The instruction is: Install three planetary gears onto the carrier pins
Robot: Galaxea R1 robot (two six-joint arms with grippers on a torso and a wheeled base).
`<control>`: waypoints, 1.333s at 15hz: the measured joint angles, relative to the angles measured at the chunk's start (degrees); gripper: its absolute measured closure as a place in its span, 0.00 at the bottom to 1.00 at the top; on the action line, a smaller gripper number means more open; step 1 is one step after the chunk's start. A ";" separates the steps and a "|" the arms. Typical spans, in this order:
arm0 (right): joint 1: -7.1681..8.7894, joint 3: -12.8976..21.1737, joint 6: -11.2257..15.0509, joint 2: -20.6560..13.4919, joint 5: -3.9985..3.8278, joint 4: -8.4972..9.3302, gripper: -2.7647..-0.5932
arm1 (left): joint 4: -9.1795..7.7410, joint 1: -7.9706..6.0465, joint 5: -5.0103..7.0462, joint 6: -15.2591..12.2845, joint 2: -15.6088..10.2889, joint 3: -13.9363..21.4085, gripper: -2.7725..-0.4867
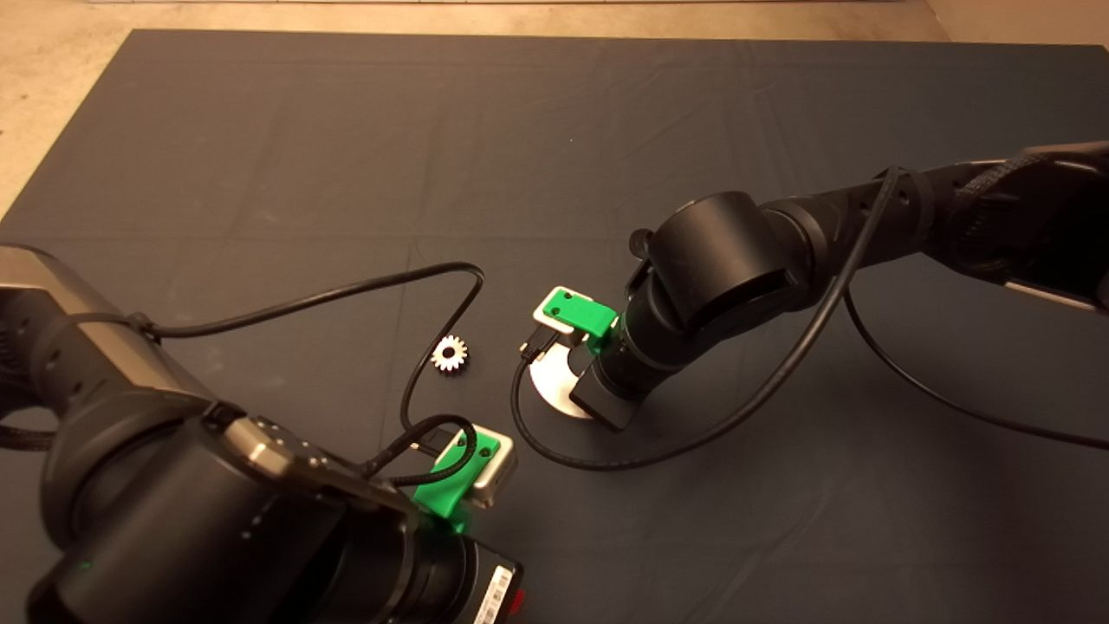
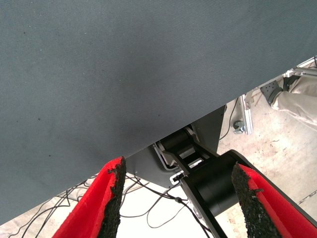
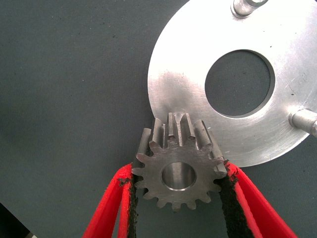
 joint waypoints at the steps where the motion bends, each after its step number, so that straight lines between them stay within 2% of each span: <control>1: -0.01 -0.22 -0.35 0.00 -0.02 0.06 0.84 | 0.00 0.00 0.02 0.00 0.00 0.00 0.57; 8: -0.31 -3.64 -5.72 0.02 -0.02 0.17 0.84 | 0.02 -0.13 0.02 0.00 -0.02 0.00 0.57; 13: -0.64 -4.22 -7.09 1.07 -0.05 0.17 0.84 | 0.02 -0.13 0.02 0.00 -0.06 0.00 0.57; 20: -0.88 -4.24 -7.51 1.88 0.00 0.20 0.84 | 0.02 -0.20 0.02 0.00 -0.17 0.00 0.57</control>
